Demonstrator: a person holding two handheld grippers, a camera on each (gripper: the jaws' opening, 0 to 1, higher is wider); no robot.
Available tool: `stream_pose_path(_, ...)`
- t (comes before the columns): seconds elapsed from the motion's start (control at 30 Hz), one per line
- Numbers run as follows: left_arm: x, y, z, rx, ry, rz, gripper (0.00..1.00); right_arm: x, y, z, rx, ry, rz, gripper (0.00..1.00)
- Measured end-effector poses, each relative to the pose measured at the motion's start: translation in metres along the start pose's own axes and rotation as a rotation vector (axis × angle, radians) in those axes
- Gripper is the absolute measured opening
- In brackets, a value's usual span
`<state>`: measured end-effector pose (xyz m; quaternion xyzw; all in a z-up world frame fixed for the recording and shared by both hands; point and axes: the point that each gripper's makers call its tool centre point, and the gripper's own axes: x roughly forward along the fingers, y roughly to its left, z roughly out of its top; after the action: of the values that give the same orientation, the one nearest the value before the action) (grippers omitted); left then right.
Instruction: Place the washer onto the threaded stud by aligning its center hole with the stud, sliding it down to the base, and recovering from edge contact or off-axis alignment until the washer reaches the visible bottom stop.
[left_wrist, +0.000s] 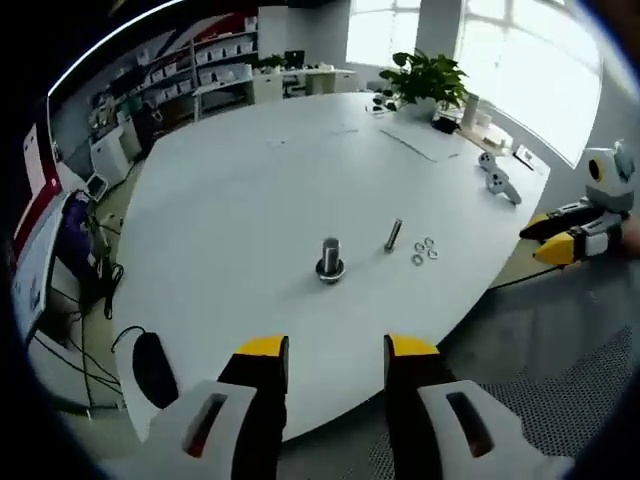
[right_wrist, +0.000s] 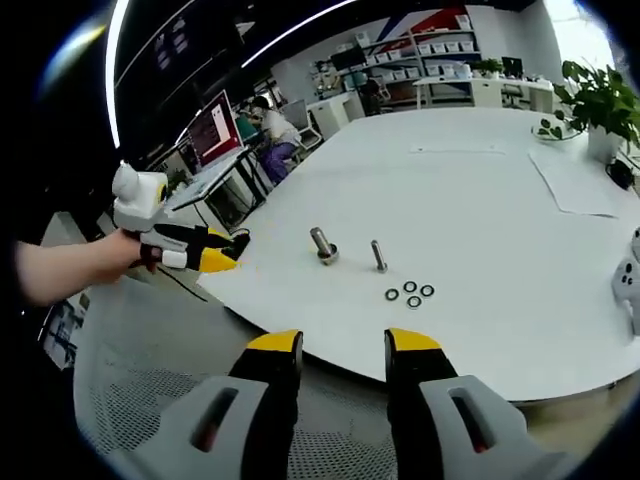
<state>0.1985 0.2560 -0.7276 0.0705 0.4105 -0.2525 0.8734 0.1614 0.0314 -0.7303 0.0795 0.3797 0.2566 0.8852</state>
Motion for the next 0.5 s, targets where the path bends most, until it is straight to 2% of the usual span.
stream_pose_path(0.17,-0.026,0.005,0.004,-0.021,-0.053,-0.026,0.38,0.0,0.0,-0.003,-0.01,0.019,-0.006,0.36)
stream_pose_path(0.3,-0.04,0.007,0.007,-0.022,-0.096,-0.049,0.38,-0.001,-0.005,-0.001,0.023,0.002,-0.028,0.36)
stream_pose_path(0.4,-0.044,0.006,0.007,-0.035,-0.123,-0.07,0.39,-0.001,-0.008,-0.002,0.03,0.009,-0.043,0.36)
stream_pose_path(0.5,-0.042,0.002,0.008,0.0,-0.128,-0.089,0.39,-0.002,-0.009,-0.003,0.029,0.011,-0.053,0.36)
